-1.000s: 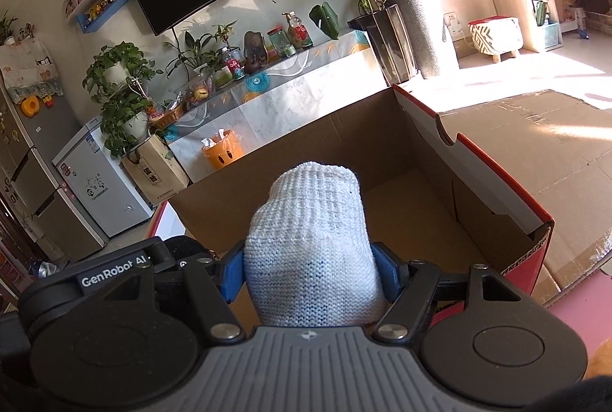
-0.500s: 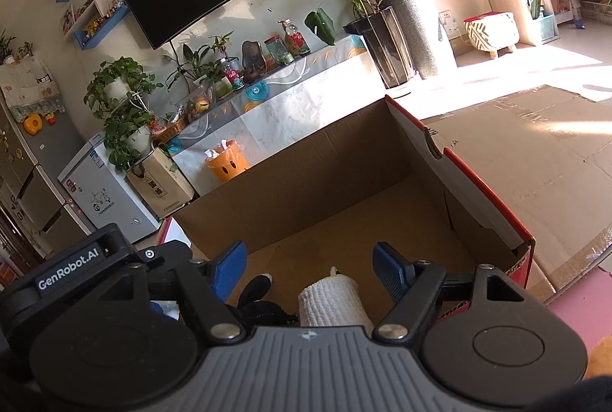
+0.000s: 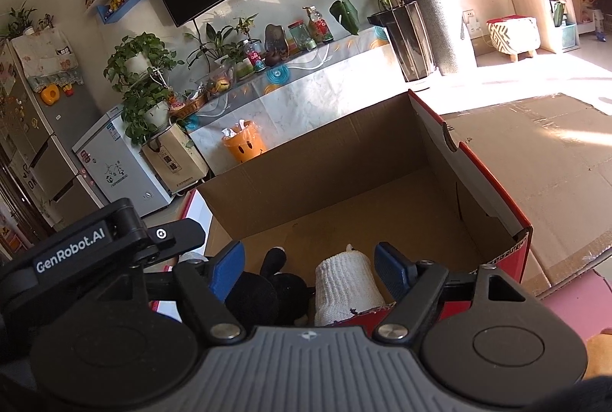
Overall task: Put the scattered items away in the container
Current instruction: 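Open left tool to drop the plush while right tool releases the mitten into the box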
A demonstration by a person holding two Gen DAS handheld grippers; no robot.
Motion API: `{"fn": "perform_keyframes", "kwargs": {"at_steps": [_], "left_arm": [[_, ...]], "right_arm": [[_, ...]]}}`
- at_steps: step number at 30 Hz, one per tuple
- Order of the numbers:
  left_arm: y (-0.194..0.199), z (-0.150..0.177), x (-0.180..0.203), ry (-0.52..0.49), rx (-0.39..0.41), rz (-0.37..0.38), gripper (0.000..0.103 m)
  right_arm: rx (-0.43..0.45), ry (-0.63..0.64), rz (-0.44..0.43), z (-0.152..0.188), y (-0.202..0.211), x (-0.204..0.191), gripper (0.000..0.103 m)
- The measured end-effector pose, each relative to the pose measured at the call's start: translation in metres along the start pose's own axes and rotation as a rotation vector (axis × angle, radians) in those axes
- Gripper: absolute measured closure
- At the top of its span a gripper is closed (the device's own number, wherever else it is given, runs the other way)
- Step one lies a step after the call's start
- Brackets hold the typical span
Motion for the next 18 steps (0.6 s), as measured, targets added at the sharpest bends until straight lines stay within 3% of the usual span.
{"fn": "perform_keyframes", "kwargs": {"at_steps": [18], "left_arm": [[0.062,0.018,0.003,-0.085,0.042,-0.051,0.000]], "right_arm": [[-0.004,0.035,0.027,0.010,0.037,0.000,0.025]]}}
Point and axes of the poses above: each gripper's, at about its wrist camera, not at the fingertips, and y roughly against the way its jaws point, x to its right, z to its underside, the point moved 5 cm from there along -y, roughly the way its jaws point, and after that the axes turned 12 degrees about -y, right-handed, at the moved point
